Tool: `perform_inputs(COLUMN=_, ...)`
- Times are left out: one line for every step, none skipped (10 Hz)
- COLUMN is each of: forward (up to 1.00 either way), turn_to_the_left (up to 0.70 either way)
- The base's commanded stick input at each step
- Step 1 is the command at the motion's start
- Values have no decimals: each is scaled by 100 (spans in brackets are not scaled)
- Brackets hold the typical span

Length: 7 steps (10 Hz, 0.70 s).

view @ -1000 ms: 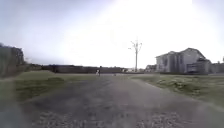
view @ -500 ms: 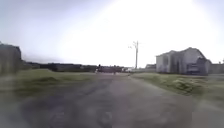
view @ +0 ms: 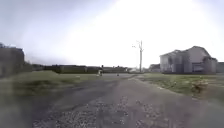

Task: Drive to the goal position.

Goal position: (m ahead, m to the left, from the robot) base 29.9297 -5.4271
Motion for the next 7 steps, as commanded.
perform_inputs(forward=100, turn_to_the_left=0)
perform_inputs(forward=100, turn_to_the_left=0)
perform_inputs(forward=100, turn_to_the_left=0)
perform_inputs(forward=100, turn_to_the_left=0)
perform_inputs(forward=100, turn_to_the_left=0)
perform_inputs(forward=100, turn_to_the_left=0)
perform_inputs(forward=100, turn_to_the_left=0)
